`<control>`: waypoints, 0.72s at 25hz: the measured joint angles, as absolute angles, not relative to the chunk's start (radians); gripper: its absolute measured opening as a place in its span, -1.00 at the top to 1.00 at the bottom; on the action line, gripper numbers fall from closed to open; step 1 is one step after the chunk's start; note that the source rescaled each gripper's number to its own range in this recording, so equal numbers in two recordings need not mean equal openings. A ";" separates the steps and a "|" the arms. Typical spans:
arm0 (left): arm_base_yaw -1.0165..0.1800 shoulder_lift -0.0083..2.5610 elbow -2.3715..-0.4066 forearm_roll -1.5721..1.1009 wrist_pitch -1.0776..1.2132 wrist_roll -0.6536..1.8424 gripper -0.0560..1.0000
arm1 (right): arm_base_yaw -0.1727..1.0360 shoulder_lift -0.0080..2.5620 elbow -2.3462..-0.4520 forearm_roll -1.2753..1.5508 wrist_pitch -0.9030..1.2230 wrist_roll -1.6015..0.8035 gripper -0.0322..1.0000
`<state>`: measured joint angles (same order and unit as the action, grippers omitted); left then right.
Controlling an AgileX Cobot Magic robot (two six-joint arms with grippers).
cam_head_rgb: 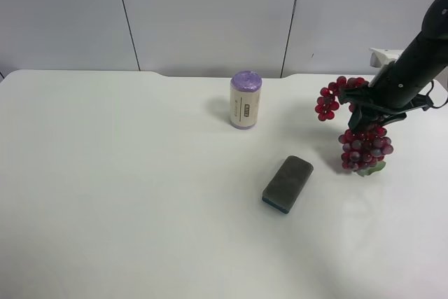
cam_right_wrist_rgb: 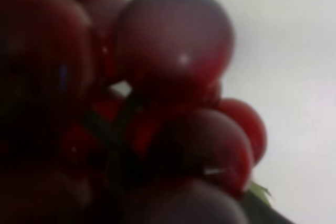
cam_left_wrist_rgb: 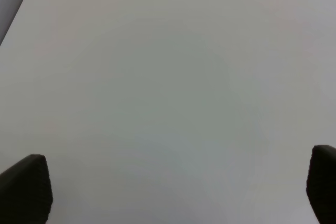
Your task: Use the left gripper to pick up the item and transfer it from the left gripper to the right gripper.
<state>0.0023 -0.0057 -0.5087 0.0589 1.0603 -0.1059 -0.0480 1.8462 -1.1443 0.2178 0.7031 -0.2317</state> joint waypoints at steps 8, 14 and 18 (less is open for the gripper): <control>0.002 -0.006 -0.509 0.059 1.060 -0.106 -0.96 | -0.048 1.870 -1.144 0.206 0.655 -0.232 0.94; 0.002 -0.006 -0.509 0.059 1.060 -0.106 -0.96 | -0.048 1.906 -1.144 0.203 0.666 -0.232 0.94; 0.002 -0.006 -0.509 0.059 1.060 -0.106 -0.96 | -0.048 1.910 -1.144 0.226 0.669 -0.232 0.93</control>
